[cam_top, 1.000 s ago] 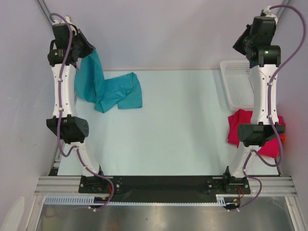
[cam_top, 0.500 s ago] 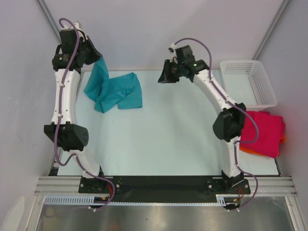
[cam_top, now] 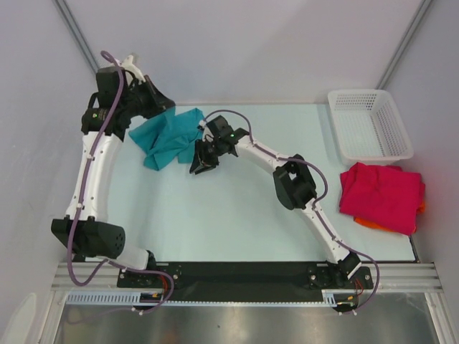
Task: Fold and stack the t-shirts
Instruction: Flatten out the tshirt
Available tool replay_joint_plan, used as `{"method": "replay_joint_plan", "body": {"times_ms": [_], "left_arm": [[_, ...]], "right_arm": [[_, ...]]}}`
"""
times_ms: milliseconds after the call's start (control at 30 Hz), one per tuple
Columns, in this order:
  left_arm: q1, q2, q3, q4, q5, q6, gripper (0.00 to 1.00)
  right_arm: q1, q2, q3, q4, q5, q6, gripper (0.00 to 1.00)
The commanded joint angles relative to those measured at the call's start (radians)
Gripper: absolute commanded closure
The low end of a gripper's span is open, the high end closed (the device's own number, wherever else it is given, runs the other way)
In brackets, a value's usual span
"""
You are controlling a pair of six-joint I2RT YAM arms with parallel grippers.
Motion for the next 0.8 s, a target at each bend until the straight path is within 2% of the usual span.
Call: {"method": "replay_joint_plan", "body": {"times_ms": [0,167,667,767], "left_arm": [[-0.111,-0.122,-0.104,0.140,0.213,-0.095,1.00],[-0.177,-0.194,-0.124,0.170,0.294,-0.135,1.00],[-0.180,-0.234,-0.152,0.150,0.258,-0.123,1.00],[-0.180,-0.232,-0.149,0.147,0.258,-0.120,1.00]], "right_arm": [[0.001,-0.007,0.069,0.093,-0.053,0.058,0.64],[0.010,-0.035,0.037,0.068,-0.019,0.029,0.64],[0.033,-0.071,-0.023,0.028,0.039,-0.011,0.59],[0.033,-0.070,-0.028,0.024,0.046,-0.013,0.63]]}}
